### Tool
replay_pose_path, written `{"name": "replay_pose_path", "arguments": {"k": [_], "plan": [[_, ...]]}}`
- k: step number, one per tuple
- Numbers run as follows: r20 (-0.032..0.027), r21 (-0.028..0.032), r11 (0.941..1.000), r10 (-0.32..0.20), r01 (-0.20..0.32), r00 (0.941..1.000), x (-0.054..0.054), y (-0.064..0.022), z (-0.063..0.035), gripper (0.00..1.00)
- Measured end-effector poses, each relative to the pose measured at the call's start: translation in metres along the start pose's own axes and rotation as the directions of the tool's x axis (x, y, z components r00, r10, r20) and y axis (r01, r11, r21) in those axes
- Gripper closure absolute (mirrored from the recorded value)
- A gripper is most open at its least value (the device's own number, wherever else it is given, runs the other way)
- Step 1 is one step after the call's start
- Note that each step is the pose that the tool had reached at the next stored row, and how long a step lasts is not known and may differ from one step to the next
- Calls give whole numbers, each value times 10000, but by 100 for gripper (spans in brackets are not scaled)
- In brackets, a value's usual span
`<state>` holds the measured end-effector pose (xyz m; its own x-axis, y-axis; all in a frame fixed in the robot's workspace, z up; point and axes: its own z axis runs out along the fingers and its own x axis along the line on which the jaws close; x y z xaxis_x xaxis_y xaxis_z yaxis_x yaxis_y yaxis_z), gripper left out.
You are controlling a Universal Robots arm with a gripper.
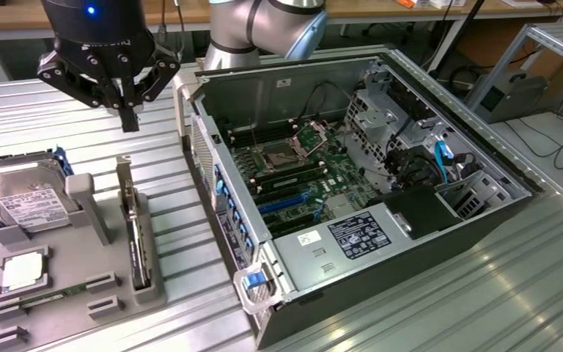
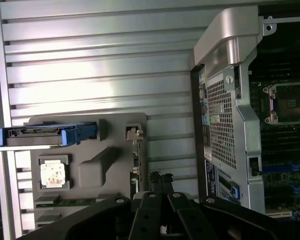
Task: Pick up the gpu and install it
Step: 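Reach for the gpu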
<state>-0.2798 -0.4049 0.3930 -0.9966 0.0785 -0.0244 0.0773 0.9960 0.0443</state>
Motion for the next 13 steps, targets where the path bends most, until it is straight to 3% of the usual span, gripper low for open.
{"name": "replay_pose_path", "arguments": {"k": [9,13], "plan": [[0,0,10000,0,0,10000,22,-97,-5,89],[1,0,10000,0,0,10000,94,-129,-8,89]]}}
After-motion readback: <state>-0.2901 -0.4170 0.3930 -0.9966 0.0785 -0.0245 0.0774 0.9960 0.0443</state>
